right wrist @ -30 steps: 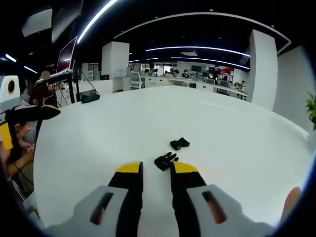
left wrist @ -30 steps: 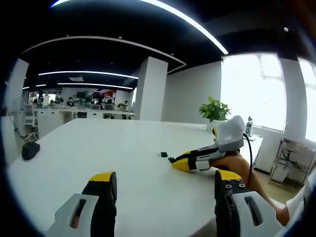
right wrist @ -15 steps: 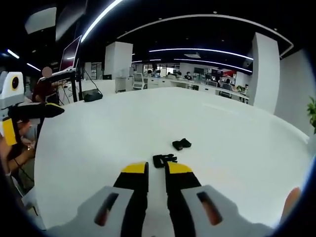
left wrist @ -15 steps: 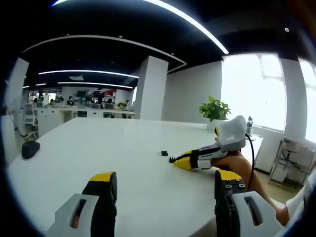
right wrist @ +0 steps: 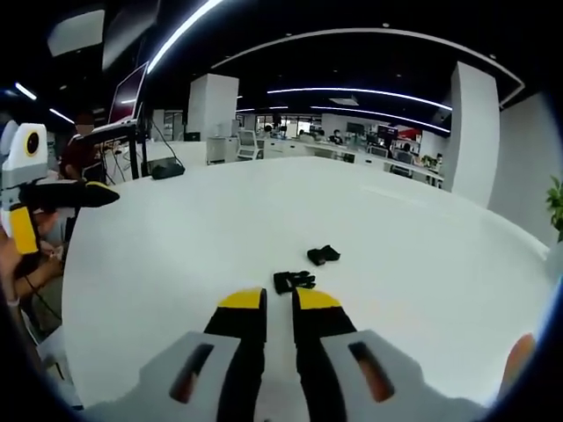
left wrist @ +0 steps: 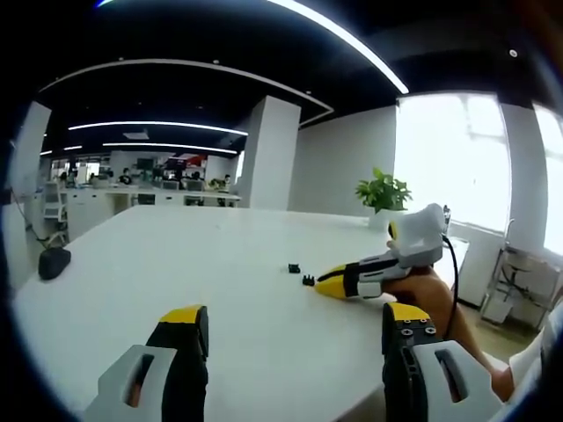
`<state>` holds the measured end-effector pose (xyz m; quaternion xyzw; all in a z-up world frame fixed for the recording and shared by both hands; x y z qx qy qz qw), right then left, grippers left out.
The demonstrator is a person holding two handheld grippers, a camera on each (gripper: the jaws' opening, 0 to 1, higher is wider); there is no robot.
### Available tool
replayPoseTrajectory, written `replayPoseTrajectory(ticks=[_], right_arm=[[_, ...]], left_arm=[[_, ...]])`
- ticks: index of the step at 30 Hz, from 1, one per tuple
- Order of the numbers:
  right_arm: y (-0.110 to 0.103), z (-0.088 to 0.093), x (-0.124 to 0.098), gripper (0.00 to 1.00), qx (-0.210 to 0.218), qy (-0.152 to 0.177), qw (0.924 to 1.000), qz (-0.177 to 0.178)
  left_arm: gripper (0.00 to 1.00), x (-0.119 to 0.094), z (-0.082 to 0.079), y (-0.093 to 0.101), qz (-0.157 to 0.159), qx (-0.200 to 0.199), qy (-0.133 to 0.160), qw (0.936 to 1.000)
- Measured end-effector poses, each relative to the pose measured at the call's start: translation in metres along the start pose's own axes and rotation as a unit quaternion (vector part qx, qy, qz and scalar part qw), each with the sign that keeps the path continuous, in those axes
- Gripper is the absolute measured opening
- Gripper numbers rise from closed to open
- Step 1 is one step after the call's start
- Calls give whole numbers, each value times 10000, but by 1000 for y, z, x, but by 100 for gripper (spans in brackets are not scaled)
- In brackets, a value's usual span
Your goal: Snap the two parts of the plastic buckle together until the buckle closes and remains connected.
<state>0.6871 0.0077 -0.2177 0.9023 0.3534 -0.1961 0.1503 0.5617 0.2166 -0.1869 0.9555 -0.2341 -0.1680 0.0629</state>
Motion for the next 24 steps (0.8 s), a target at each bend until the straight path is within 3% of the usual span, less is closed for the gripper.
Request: replayPoseTrajectory(ticks=[24], right_arm=[[0,2,-6,5,-138,104,9997,-181]], left_arm=[[82,3,4,4,60,51,-131,9999]])
Point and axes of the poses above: the point that each gripper's makers call its tool centre point, and the gripper's own axes: x roughly forward along the fingers, y roughly to its right, z roughly out of its underside, the point moved 9 cm from there along -x, roughly backward along the fingers, and after that the axes turned 6 degrees about -y, right-handed, at the moved point
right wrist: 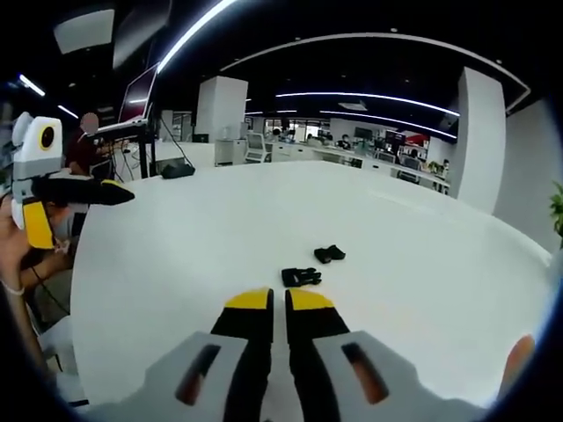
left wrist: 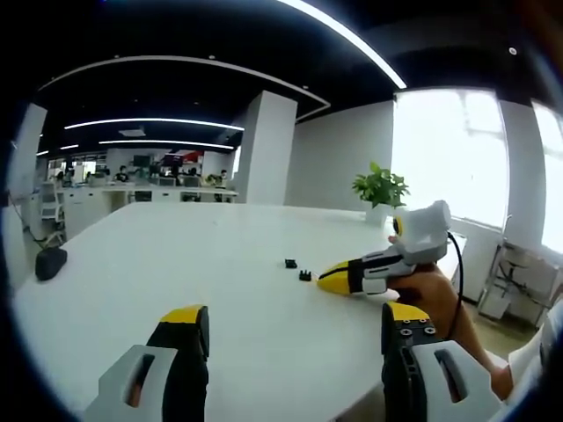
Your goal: Snap the two parts of the plastic buckle together until the buckle closes and remains connected.
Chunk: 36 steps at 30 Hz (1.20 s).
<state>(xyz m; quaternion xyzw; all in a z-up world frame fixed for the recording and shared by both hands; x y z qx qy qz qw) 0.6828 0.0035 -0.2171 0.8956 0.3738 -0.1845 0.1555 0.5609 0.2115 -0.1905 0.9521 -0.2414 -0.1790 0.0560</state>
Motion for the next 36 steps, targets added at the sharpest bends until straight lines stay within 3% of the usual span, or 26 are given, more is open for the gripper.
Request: replayPoseTrajectory(ticks=[4,15,36], right_arm=[[0,0,0,5,-6,-9,10000,5],[5,3,0,17,134,-87,9997,196],[8,0,10,19,229,-145,9996,103]], left_arm=[[81,0,0,0,8,5,-13,10000],[81,0,1,-1,8,-4,-7,10000],[81,2,0,0,51,17,-31,10000]])
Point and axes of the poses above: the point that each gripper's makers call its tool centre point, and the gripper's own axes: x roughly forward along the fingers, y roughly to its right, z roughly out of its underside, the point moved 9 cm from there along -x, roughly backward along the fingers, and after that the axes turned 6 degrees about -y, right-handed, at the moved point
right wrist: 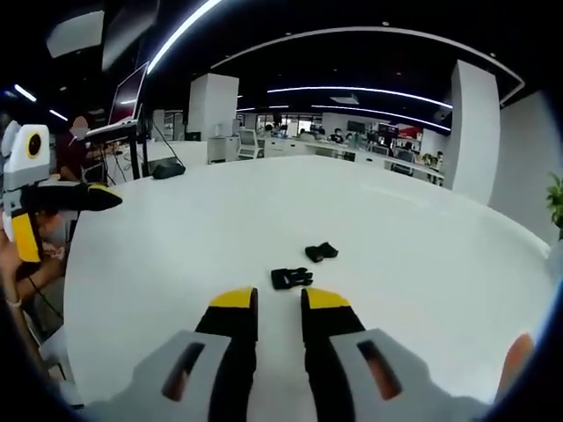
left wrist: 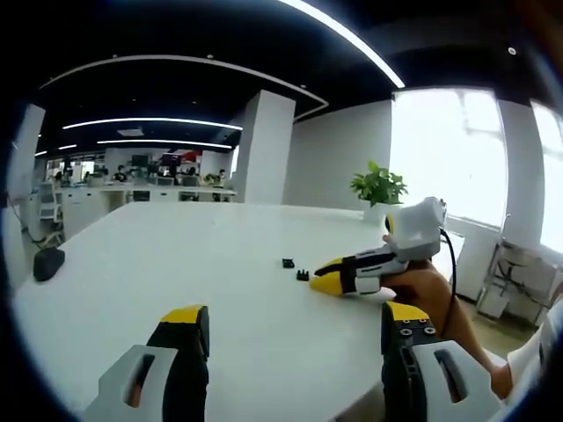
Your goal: Snap the two parts of the plastic buckle together until the buckle closes and remains connected.
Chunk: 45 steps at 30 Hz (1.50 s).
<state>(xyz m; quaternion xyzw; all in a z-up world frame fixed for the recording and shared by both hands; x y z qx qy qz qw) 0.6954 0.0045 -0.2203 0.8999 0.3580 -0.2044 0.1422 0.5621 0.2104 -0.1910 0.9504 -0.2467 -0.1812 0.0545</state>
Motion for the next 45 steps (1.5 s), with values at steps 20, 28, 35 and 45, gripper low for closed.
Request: replayPoseTrajectory(ticks=[20,28,35,45], right_arm=[[3,-5,2,11,-78,-10,10000,-34],[0,-2,0,4,-150,0,9999,-62],[-3,-2,-1,9,-70,56,9999,-140],[-11,-4,0,24,70,-31,10000,28]], left_arm=[[81,-5,1,-4,-39,-50,50,10000],[81,-5,0,-5,-38,-59,54,10000],[81,-5,0,-5,-47,-69,63,9999],[81,-2,0,-4,-15,-53,18,10000]])
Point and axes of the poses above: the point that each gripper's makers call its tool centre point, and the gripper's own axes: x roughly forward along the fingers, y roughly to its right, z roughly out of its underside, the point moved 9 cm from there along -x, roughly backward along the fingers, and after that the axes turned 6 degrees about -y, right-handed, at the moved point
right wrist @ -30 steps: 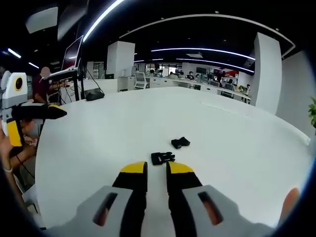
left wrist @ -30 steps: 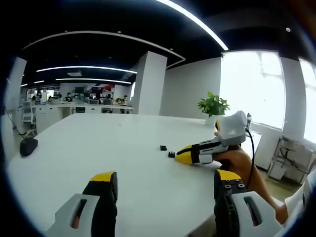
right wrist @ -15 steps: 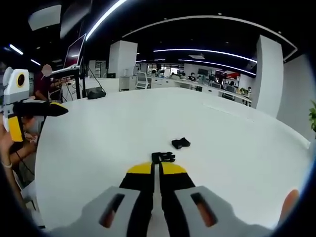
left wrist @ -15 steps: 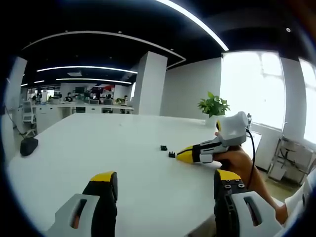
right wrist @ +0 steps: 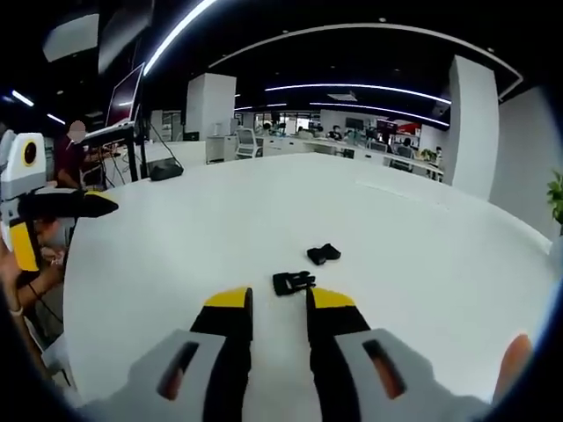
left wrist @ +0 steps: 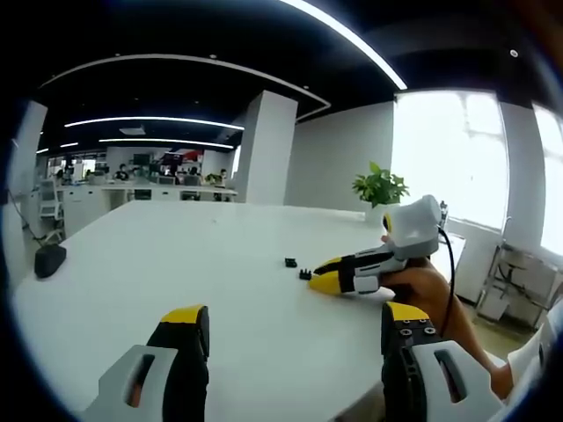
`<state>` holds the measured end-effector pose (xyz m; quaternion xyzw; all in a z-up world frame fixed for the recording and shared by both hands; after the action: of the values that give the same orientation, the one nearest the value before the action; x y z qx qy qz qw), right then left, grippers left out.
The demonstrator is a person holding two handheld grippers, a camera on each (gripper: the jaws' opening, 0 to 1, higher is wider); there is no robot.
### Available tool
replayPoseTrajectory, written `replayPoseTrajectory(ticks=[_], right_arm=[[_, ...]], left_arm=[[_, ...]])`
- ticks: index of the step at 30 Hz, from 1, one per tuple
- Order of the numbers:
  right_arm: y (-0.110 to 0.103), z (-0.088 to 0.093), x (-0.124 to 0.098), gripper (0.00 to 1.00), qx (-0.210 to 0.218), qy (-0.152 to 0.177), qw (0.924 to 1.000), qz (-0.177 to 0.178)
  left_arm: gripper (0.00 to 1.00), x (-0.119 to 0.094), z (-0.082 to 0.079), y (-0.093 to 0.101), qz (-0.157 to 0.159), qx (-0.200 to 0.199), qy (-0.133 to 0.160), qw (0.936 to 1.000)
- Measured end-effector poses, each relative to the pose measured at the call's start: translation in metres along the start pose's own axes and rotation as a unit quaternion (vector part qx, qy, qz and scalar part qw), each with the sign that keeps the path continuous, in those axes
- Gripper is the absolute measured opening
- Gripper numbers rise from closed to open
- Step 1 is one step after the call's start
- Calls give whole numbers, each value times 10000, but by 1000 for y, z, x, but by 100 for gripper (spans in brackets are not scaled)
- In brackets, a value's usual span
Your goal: Snap the two parts of the plastic buckle together until the buckle closes and remains connected.
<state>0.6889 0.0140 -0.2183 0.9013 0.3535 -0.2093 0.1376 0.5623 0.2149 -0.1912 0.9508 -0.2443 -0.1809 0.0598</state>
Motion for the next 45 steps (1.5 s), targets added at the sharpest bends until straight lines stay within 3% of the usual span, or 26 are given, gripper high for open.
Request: replayPoseTrajectory(ticks=[13,25,40,45], right_arm=[[4,-3,9,28,170,-43,9996,-215],[7,-9,19,28,206,-134,9997,-81],[5,-10,19,13,95,-76,9994,-310],[3,-9,18,13,78,-56,9994,-326]], left_arm=[[81,-3,-1,-4,-34,-38,42,10000],[81,-4,0,-5,-41,-50,64,10000],[81,-6,1,-3,-35,-53,66,10000],[81,-6,1,-5,-36,-67,73,9999]])
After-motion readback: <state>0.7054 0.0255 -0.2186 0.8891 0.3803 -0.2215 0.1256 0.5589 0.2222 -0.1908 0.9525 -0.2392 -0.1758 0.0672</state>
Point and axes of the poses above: the point that each gripper's makers call its tool centre point, and the gripper's own axes: x roughly forward along the fingers, y roughly to its right, z roughly out of its underside, the point moved 9 cm from there along -x, roughly backward along the fingers, and after that the axes turned 6 degrees about -y, right-handed, at the moved point
